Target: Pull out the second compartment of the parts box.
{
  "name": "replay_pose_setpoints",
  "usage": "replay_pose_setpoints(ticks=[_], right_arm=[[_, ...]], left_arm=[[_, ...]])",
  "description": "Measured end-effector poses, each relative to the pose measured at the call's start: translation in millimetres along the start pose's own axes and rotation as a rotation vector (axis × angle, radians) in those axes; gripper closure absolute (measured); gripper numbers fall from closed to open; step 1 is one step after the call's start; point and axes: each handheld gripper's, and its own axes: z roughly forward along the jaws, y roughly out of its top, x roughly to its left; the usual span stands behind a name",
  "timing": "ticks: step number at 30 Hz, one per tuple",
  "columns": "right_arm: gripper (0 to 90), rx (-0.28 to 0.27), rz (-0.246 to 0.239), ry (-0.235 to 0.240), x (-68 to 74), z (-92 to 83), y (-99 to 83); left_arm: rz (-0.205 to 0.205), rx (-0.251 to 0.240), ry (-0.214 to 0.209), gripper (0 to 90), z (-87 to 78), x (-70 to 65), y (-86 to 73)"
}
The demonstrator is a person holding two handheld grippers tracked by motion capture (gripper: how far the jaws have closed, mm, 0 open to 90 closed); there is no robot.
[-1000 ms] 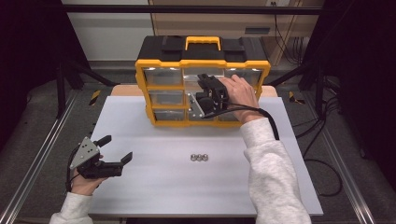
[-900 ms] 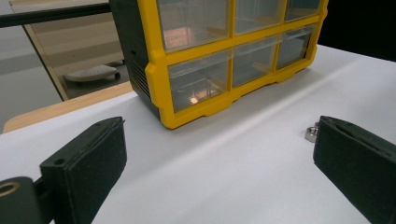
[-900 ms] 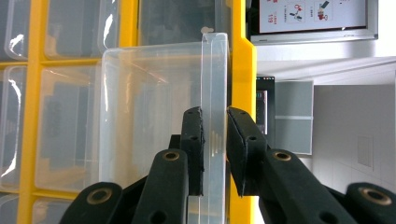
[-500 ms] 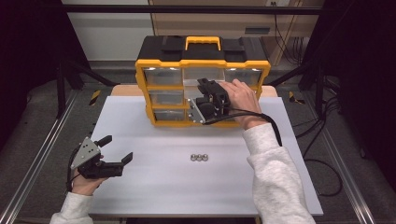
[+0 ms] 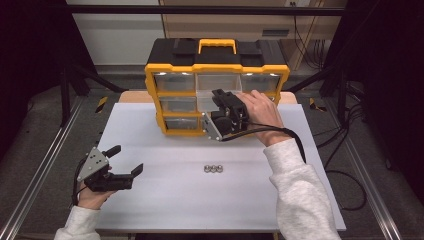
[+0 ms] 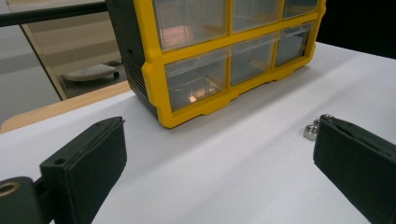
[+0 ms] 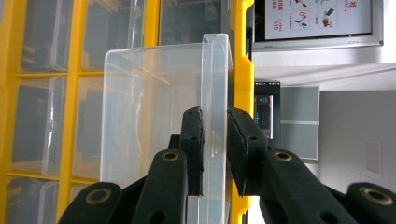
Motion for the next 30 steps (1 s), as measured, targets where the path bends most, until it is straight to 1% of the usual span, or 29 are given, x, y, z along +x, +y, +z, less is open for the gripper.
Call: replay_pose_setpoints(ticks=[3, 8, 13, 14, 16, 17, 18, 19, 20, 22, 23, 24, 25, 26, 27, 28, 30], right_arm=[[76.5, -0.007, 0.006, 0.006, 0.4, -2.0, 2.6], [76.2, 0.004, 0.011, 0.014, -0.1, -3.7, 3.8], [75.0, 0.000, 0.034, 0.016, 1.9, -3.3, 4.0], [73.7, -0.005, 0.054, 0.023, 2.6, -3.1, 4.0], [66.2, -0.009, 0.092, 0.023, 3.6, -2.7, 3.8], [58.7, -0.004, 0.134, 0.027, 4.2, -2.3, 3.4], [58.7, -0.004, 0.134, 0.027, 4.2, -2.3, 3.4], [56.2, -0.003, 0.153, 0.027, 4.4, -2.2, 3.2], [51.2, -0.009, 0.183, 0.028, 3.7, -2.4, 2.3], [44.5, -0.017, 0.253, 0.032, 2.8, -3.8, 1.2], [37.9, -0.030, 0.315, 0.029, 2.0, -5.6, 0.2], [31.9, -0.048, 0.374, 0.041, 0.7, -7.1, -0.9], [29.5, -0.055, 0.423, 0.041, -0.1, -8.5, -1.5], [23.9, -0.061, 0.541, 0.049, -1.2, -11.6, -2.5], [20.1, -0.069, 0.592, 0.063, -2.2, -12.1, -3.5], [17.8, -0.069, 0.668, 0.076, -2.8, -13.7, -5.1], [13.6, -0.075, 0.758, 0.091, -2.3, -15.2, -6.6]], left_arm=[[-0.002, -0.001, 0.000, 2.1, 0.0, 0.2, 0.0], [0.004, 0.003, -0.002, 2.0, 0.6, -0.8, 0.1], [0.004, 0.003, -0.003, 2.1, 0.6, -1.0, 0.3], [0.003, 0.003, -0.003, 2.1, 0.6, -0.9, 0.2], [0.003, 0.004, -0.003, 2.0, 0.7, -0.8, 0.2], [0.003, 0.004, -0.003, 2.0, 0.7, -0.7, 0.1], [0.003, 0.004, -0.003, 2.0, 0.6, -0.6, 0.1], [0.001, 0.004, -0.002, 2.1, 0.5, -0.5, 0.1], [0.000, 0.004, -0.002, 2.0, 0.4, -0.4, 0.1], [0.001, 0.004, -0.002, 2.1, 0.5, -0.5, 0.1], [0.002, 0.006, -0.002, 2.0, 0.6, -0.7, 0.1], [0.003, 0.006, -0.002, 2.1, 0.8, -0.8, 0.1], [0.003, 0.006, -0.002, 2.0, 1.0, -1.0, 0.1], [0.002, 0.006, -0.002, 2.1, 1.1, -1.1, 0.1], [0.003, 0.007, -0.003, 2.1, 1.2, -1.3, 0.0], [0.004, 0.007, -0.004, 2.1, 1.2, -1.4, 0.0], [0.003, 0.005, -0.004, 2.1, 1.0, -1.2, 0.0]])
